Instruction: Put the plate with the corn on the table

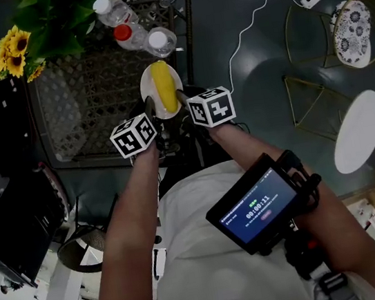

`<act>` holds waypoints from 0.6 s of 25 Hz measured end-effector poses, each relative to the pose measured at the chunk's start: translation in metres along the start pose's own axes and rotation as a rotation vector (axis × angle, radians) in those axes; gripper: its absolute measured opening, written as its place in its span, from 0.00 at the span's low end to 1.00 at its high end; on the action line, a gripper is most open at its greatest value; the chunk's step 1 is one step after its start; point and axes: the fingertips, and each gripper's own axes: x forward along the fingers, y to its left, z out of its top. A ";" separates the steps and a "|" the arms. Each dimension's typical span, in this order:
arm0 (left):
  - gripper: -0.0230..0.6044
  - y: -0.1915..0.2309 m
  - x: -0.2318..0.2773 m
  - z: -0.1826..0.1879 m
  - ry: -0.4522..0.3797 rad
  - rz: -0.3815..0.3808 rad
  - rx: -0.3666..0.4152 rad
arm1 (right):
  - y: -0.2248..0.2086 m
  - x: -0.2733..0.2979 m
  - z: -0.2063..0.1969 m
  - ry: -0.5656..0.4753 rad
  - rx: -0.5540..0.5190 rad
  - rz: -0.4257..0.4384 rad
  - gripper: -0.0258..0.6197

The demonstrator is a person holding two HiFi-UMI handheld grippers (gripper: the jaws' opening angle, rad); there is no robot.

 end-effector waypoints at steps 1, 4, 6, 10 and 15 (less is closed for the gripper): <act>0.12 0.000 -0.001 0.001 -0.012 -0.003 -0.014 | -0.001 -0.001 0.000 0.000 -0.003 0.003 0.12; 0.14 0.006 -0.007 0.004 -0.050 0.002 -0.053 | -0.002 -0.003 0.001 0.001 -0.017 0.009 0.12; 0.15 0.011 -0.014 0.004 -0.066 0.017 -0.065 | -0.002 -0.005 0.000 -0.001 -0.024 0.009 0.12; 0.15 0.015 -0.024 0.002 -0.084 0.042 -0.086 | -0.007 -0.011 0.002 0.000 -0.037 0.011 0.12; 0.15 0.010 -0.038 0.000 -0.123 0.054 -0.109 | -0.017 -0.021 0.011 -0.027 -0.034 0.002 0.12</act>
